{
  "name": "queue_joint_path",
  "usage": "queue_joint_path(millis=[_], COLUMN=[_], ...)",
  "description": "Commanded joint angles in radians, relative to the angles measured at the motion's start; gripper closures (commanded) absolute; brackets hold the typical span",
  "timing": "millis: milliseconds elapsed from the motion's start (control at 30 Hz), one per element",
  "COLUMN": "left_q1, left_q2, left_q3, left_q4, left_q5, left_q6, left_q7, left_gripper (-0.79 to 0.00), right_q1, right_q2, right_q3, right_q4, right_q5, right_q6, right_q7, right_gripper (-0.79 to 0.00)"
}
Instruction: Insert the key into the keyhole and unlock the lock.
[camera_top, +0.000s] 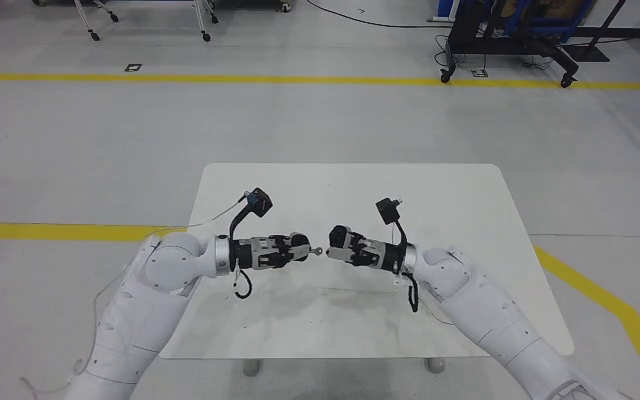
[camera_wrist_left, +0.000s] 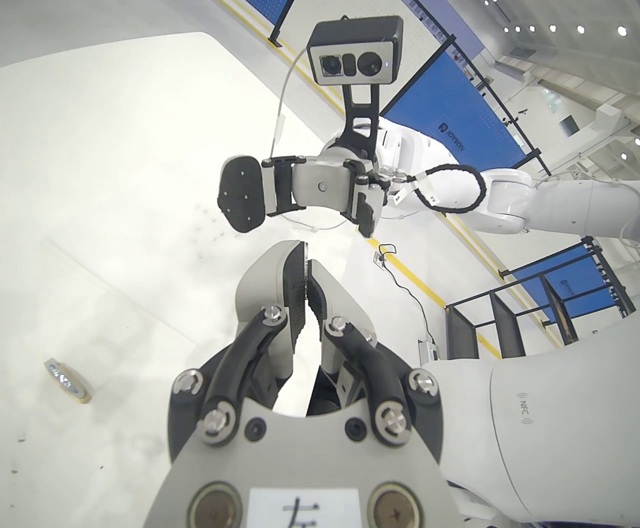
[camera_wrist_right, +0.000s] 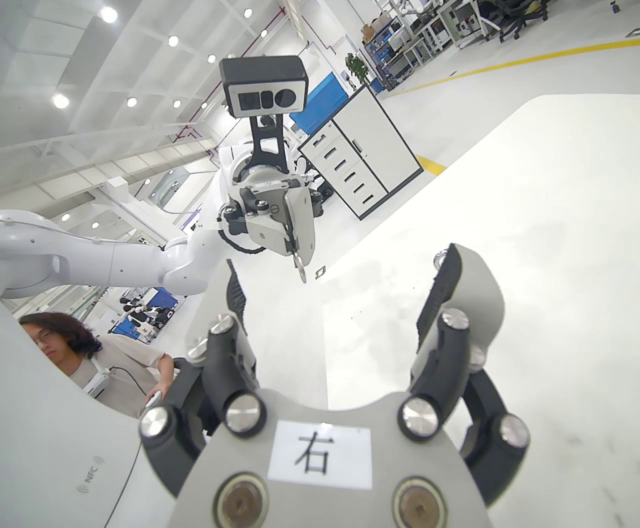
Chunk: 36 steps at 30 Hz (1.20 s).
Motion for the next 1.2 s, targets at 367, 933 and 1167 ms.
queue_joint_path(millis=[367,933,1167], left_q1=[-0.013,-0.026,-0.023], left_q2=[0.004,0.012,0.023], left_q3=[0.031,0.045,0.0], left_q4=[0.002,0.013,-0.001], left_q5=[0.021,0.026,0.113], left_q6=[0.012,0.0,0.005], left_q7=[0.024,0.048,0.099], left_gripper=[0.0,-0.785,-0.785], right_q1=[0.011,0.004,-0.004], right_q2=[-0.011,-0.01,0.001], right_q3=[-0.014,-0.009,0.039], right_q4=[0.01,0.01,0.022], right_q5=[0.031,0.114,0.13], right_q6=[-0.011,-0.075,-0.1], right_q7=[0.042,0.115,0.106], right_gripper=[-0.246,0.0,0.0])
